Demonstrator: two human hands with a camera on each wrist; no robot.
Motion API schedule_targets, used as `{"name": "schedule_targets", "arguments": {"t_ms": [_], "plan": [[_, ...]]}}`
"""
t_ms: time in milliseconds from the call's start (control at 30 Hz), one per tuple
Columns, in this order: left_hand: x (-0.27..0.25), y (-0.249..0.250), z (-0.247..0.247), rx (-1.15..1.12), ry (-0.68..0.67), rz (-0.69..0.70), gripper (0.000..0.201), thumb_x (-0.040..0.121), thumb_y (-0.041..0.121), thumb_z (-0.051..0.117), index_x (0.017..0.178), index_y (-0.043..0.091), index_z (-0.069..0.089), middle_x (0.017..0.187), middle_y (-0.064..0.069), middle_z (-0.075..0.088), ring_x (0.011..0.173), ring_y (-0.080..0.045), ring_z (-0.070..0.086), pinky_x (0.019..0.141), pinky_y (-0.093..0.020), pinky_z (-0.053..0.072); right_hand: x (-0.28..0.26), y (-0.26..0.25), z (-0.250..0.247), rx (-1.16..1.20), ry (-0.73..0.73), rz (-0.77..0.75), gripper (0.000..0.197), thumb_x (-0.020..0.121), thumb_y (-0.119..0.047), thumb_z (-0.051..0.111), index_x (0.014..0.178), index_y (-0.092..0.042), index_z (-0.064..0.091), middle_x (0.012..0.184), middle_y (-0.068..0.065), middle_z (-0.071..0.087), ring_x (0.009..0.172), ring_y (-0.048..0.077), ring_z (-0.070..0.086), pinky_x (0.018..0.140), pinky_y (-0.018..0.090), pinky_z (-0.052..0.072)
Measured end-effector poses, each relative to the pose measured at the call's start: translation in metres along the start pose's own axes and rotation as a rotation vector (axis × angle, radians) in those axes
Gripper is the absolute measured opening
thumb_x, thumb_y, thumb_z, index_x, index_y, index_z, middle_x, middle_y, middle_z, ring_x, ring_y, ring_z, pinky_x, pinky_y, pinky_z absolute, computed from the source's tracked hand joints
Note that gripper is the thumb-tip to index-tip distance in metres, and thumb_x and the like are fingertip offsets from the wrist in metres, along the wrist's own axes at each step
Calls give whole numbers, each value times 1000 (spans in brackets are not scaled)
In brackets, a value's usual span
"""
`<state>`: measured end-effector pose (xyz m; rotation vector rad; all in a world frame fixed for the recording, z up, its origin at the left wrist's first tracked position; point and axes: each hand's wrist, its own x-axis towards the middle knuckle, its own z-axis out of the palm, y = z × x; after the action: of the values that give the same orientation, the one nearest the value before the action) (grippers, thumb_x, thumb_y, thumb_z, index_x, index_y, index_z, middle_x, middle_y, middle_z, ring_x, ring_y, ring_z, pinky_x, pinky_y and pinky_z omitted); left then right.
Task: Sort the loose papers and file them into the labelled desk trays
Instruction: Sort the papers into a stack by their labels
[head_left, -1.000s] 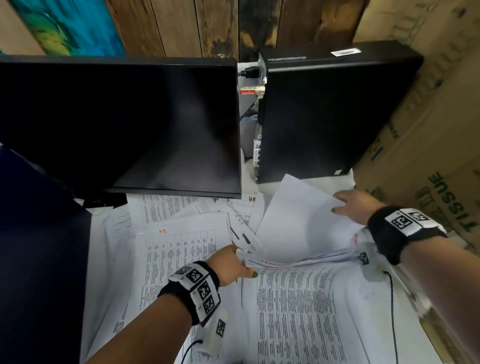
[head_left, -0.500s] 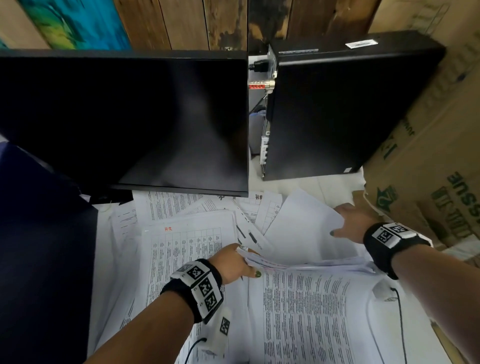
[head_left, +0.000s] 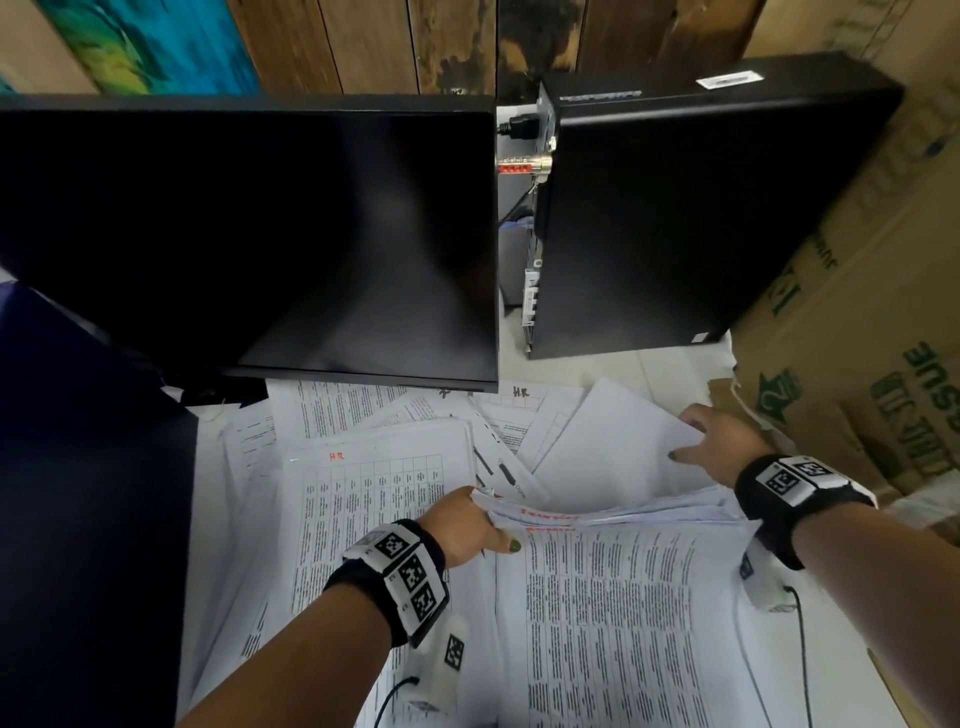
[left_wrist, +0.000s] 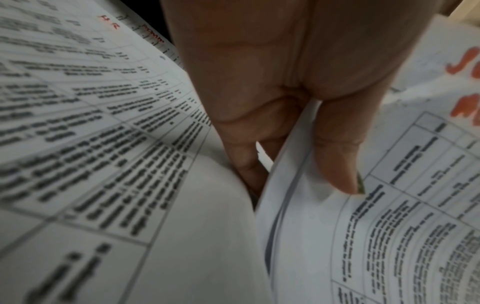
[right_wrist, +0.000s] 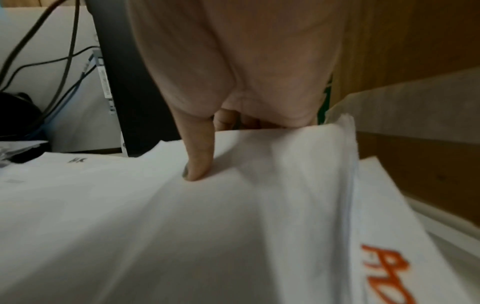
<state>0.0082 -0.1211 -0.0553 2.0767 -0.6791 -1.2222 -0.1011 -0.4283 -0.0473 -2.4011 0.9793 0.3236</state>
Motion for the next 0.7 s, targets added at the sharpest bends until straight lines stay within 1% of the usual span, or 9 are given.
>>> {"name": "schedule_targets", "arguments": {"t_ms": [100, 200, 267, 333, 367, 467, 533, 633, 700], "plan": [[0, 0, 0, -9, 12, -2, 33, 78, 14, 73, 111, 18, 69, 106, 3, 70, 98, -13, 64, 86, -20, 48, -3, -1, -4, 0, 8, -25, 24, 81, -16, 71, 93, -13, 50, 80, 2, 55, 77, 23, 54, 54, 23, 36], [-1, 3, 0, -14, 20, -7, 34, 78, 13, 73, 111, 20, 69, 104, 3, 71, 98, -14, 64, 86, -20, 48, -4, -4, -10, -42, -29, -38, 29, 80, -15, 71, 106, -11, 57, 103, 7, 65, 89, 26, 60, 70, 29, 45], [-3, 4, 0, -17, 14, -7, 37, 78, 13, 74, 113, 21, 68, 106, 4, 71, 99, -13, 64, 88, -20, 48, -6, -10, -20, -123, -35, -11, 40, 82, -19, 70, 120, -11, 59, 117, 8, 63, 102, 28, 59, 82, 29, 46], [-4, 4, 0, -27, 12, -1, 37, 77, 13, 74, 113, 21, 68, 106, 5, 71, 100, -13, 64, 89, -20, 48, -12, -18, -37, -133, 38, 23, 47, 85, -20, 67, 129, -8, 55, 129, 14, 57, 115, 32, 54, 95, 34, 45], [-5, 4, 1, -17, 16, 2, 37, 77, 13, 74, 113, 21, 68, 106, 4, 71, 100, -13, 64, 88, -19, 48, -15, -23, -47, -108, 97, 27, 47, 86, -19, 66, 130, -6, 54, 131, 17, 55, 117, 33, 53, 98, 36, 43], [-4, 6, 2, 10, 35, -3, 36, 78, 12, 73, 113, 19, 68, 105, 2, 70, 95, -14, 63, 84, -20, 48, -29, -39, -83, -28, 270, -10, 45, 88, -17, 64, 130, -6, 54, 126, 20, 59, 115, 35, 54, 94, 36, 43], [-3, 7, 3, -14, 35, -1, 40, 77, 10, 73, 115, 21, 66, 104, 5, 69, 90, -11, 61, 86, -22, 49, -41, -49, -106, -1, 407, -80, 43, 88, -17, 63, 129, -5, 55, 127, 19, 58, 117, 34, 54, 94, 37, 43], [1, 7, 4, -40, 47, 20, 47, 78, 14, 73, 123, 20, 61, 118, 5, 65, 102, -12, 61, 96, -30, 47, -60, -61, -131, -53, 599, -240, 34, 89, -14, 61, 122, -5, 61, 122, 20, 61, 113, 37, 56, 91, 40, 44], [1, 11, 6, -110, 135, 55, 46, 82, 12, 69, 126, 18, 57, 120, 2, 64, 108, -13, 59, 93, -26, 47, -74, -67, -135, -119, 729, -376, 28, 88, -8, 59, 115, -5, 65, 108, 24, 64, 99, 42, 59, 80, 43, 47]]}}
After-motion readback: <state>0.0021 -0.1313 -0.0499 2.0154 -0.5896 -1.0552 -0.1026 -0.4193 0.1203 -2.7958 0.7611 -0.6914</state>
